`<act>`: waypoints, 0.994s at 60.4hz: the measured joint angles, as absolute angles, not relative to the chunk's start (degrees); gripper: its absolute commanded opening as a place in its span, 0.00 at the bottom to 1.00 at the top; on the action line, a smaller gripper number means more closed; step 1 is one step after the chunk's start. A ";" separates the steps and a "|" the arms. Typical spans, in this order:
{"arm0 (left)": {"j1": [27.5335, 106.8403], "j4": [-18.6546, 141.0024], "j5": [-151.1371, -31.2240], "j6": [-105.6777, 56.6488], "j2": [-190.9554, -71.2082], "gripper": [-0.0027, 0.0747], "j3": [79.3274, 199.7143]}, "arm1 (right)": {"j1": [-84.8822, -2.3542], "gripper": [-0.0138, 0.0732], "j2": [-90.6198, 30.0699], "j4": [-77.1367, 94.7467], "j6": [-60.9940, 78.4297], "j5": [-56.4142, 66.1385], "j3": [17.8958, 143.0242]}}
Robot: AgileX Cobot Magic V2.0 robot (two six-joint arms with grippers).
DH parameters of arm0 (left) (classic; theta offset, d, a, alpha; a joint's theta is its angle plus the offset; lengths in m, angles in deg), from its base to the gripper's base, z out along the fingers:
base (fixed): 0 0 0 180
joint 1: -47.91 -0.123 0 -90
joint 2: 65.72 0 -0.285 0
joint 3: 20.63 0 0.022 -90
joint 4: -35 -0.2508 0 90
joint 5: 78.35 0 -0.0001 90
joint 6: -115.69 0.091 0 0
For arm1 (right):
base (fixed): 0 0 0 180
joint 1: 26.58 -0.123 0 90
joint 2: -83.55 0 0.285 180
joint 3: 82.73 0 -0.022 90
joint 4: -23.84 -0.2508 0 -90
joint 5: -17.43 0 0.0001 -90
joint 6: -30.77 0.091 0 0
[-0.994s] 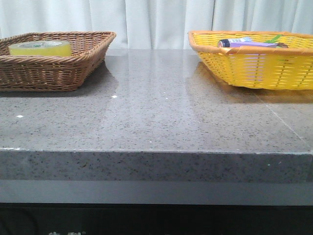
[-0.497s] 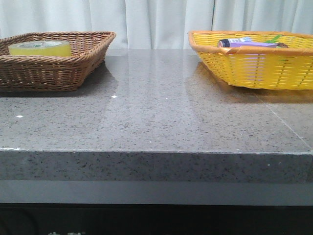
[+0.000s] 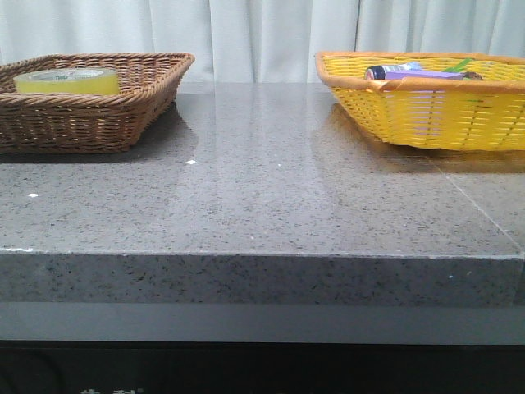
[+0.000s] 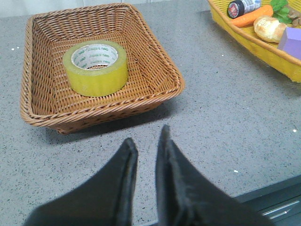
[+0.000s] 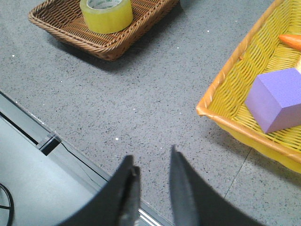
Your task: Transfer tape with both arms
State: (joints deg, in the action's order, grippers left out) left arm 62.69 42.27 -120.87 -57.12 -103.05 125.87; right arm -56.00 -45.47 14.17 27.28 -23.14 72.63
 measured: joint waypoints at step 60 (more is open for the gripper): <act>58.27 38.55 -114.07 -57.12 -90.41 0.01 115.19 | -56.00 0.08 -45.47 14.17 27.28 -23.14 72.63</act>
State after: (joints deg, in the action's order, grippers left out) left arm 58.27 38.55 -114.07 -57.12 -90.41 115.19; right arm -56.00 -45.47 14.17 27.28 -23.14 72.63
